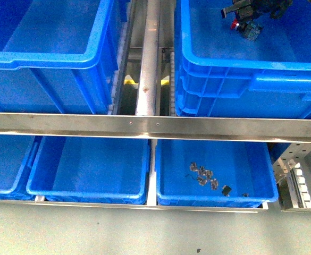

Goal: Pick red and yellow buttons and place in box

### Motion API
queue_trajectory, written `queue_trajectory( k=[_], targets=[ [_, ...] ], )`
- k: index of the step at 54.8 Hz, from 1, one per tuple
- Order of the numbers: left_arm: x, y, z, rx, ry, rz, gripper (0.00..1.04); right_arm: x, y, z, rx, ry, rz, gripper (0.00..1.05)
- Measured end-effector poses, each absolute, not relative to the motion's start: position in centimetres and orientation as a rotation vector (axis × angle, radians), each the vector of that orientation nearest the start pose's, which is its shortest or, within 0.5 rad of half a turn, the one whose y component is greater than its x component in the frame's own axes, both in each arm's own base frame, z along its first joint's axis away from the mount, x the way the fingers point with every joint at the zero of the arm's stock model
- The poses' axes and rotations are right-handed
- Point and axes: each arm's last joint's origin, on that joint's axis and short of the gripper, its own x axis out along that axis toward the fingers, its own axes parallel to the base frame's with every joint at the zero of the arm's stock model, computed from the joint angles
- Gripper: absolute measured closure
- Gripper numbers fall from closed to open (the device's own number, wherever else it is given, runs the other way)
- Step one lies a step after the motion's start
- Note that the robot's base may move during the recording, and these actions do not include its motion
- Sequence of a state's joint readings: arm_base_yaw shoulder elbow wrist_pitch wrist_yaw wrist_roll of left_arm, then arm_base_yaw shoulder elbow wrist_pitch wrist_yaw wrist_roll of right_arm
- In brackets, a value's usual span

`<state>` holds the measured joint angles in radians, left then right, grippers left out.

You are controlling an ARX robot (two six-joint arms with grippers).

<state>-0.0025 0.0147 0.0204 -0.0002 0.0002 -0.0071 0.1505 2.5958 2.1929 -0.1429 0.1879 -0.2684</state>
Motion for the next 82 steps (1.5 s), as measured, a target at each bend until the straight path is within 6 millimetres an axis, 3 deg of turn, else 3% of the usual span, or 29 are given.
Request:
queue_trajectory(
  k=[6,13,19,24,30,36,42,46,51,55,59,64,73,82],
  targets=[
    [9.7,0.0,16.9,-0.007,-0.006,-0.003,0.08,57.2,8.1,14.2,-0.362,0.581,0.039,0.63],
    [9.7,0.0,16.9,-0.007,-0.006,-0.003,0.08,56.9,8.1,13.5,-0.373,0.577,0.019,0.37],
    [9.7,0.0,16.9,-0.007,-0.006,-0.003,0.08,56.3,8.0,13.7,-0.377,0.539,0.015,0.22],
    [9.7,0.0,16.9,-0.007,-0.006,-0.003,0.08,54.9,7.7,14.7,-0.400,0.497,0.058,0.07],
    [9.7,0.0,16.9,-0.007,-0.006,-0.003,0.08,52.5,7.1,16.9,-0.424,0.431,0.111,0.07],
    [9.7,0.0,16.9,-0.007,-0.006,-0.003,0.08,48.4,6.2,19.9,-0.409,0.344,0.161,0.06],
    [9.7,0.0,16.9,-0.007,-0.006,-0.003,0.08,42.2,5.6,22.3,-0.367,0.280,0.234,0.06],
    [9.7,0.0,16.9,-0.007,-0.006,-0.003,0.08,38.4,5.2,22.7,-0.324,0.266,0.253,0.06],
    [9.7,0.0,16.9,-0.007,-0.005,-0.002,0.08,31.0,4.2,22.4,-0.200,0.287,0.247,0.06],
    [9.7,0.0,16.9,-0.007,-0.006,-0.003,0.08,26.4,3.0,21.8,-0.103,0.332,0.178,0.06],
    [9.7,0.0,16.9,-0.007,-0.006,-0.002,0.08,23.3,2.1,21.5,-0.012,0.328,0.115,0.06],
    [9.7,0.0,16.9,-0.007,-0.006,-0.003,0.08,22.4,1.7,22.2,0.047,0.286,0.087,0.06],
    [9.7,0.0,16.9,-0.007,-0.006,-0.002,0.08,20.7,1.4,20.5,0.018,0.033,0.005,0.36],
    [9.7,0.0,16.9,-0.007,-0.006,-0.003,0.08,18.6,0.3,19.7,0.007,0.004,0.008,0.67]
  ],
)
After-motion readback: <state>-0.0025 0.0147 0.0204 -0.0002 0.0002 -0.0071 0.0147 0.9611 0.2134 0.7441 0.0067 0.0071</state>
